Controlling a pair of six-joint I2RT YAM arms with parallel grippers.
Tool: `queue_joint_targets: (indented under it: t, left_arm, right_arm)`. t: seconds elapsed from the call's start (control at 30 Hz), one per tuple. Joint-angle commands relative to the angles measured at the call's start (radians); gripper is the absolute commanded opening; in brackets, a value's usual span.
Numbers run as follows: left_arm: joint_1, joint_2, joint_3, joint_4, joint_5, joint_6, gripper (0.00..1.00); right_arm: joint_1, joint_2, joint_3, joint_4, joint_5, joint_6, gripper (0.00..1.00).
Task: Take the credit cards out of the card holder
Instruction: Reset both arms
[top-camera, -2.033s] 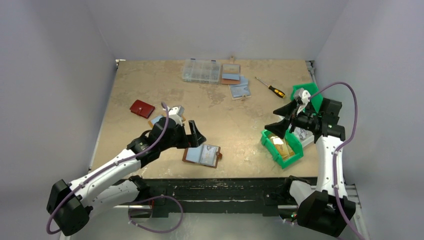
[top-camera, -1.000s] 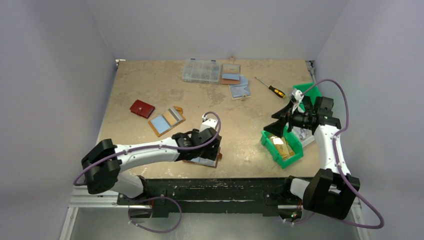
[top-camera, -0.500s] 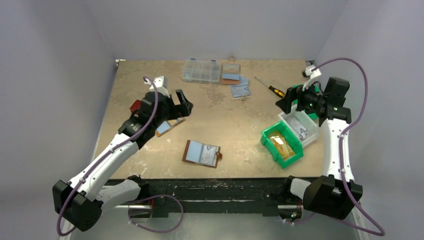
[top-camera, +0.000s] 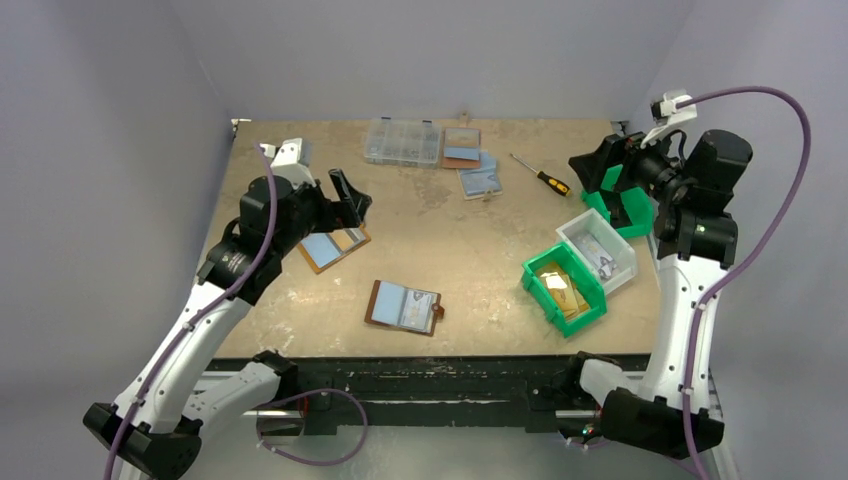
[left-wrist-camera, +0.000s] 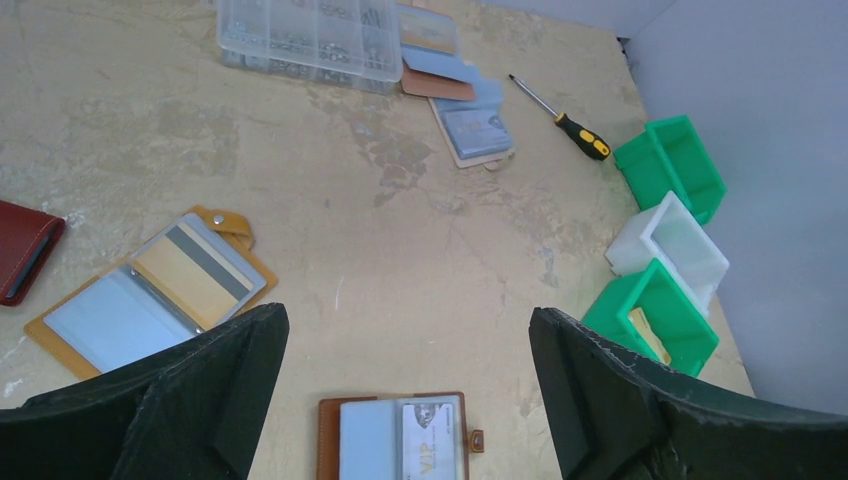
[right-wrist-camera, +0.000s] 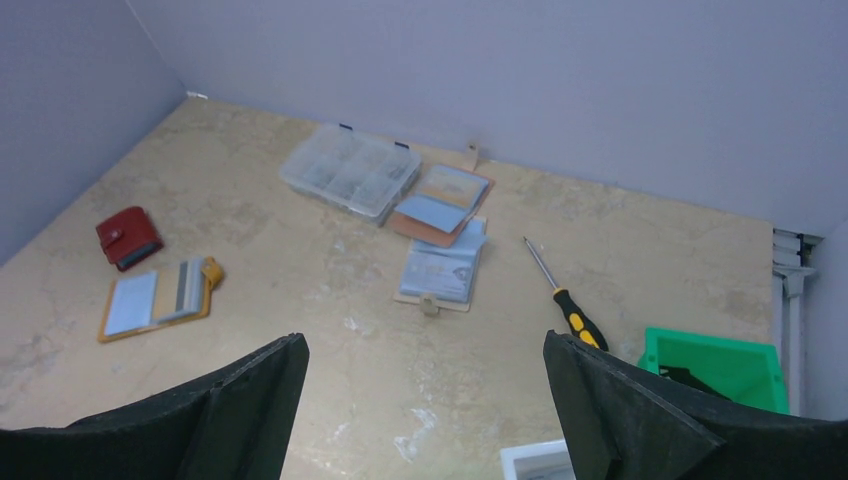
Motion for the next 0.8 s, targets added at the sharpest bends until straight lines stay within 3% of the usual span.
queue_joint_targets:
  t: [0.0,0.77]
  left_arm:
    - [0.003,-0.051,0.035,0.005,0.047,-0.005,1.0]
    - [0.005,-0.117,-0.021,0.017,0.143,-0.007,1.0]
  right_arm:
    - [-0.002,-0.027,0.049,0.0,0.023,0.102,0.99]
    - [-0.023,-0.075,0.003,0.003,-0.148,0.117,0.99]
